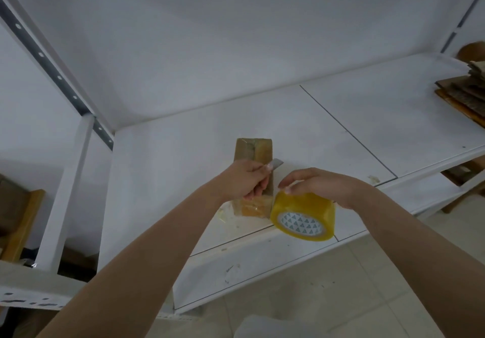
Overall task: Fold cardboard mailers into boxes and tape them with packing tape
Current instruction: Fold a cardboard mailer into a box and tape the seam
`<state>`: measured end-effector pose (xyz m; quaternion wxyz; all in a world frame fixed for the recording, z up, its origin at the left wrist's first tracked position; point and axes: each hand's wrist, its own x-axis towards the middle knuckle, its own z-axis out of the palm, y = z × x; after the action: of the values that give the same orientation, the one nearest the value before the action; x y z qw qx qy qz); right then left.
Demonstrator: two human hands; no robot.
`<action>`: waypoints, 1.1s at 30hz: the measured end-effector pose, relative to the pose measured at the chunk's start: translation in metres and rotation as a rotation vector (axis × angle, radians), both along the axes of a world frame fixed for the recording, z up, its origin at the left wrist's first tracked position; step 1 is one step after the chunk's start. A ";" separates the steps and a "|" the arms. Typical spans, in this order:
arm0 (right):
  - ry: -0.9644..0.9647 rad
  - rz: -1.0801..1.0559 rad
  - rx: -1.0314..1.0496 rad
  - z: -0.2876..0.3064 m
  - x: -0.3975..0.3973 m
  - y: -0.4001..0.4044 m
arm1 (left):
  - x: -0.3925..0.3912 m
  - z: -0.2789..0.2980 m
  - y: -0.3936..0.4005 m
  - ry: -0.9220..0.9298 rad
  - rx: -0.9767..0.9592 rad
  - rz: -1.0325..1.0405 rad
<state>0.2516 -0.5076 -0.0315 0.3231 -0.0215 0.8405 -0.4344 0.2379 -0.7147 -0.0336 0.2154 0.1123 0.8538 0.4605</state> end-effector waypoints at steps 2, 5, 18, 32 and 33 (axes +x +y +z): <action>-0.011 -0.017 -0.041 -0.001 0.002 0.009 | -0.001 -0.002 -0.003 0.008 0.001 -0.010; 0.145 -0.015 0.197 -0.005 0.003 0.012 | 0.000 -0.004 -0.002 0.011 -0.042 -0.013; 0.195 0.043 0.260 0.004 0.012 0.018 | 0.012 0.038 0.014 0.030 -0.497 -0.352; 0.125 -0.194 0.152 0.006 0.023 0.026 | 0.003 0.030 0.011 -0.104 -0.306 -0.054; 0.115 -0.200 0.153 0.005 0.024 0.028 | 0.002 0.025 0.010 -0.094 -0.269 0.031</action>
<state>0.2752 -0.4795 -0.0270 0.2302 0.0623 0.8861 -0.3974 0.2404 -0.7044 -0.0085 0.2610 0.0474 0.8985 0.3499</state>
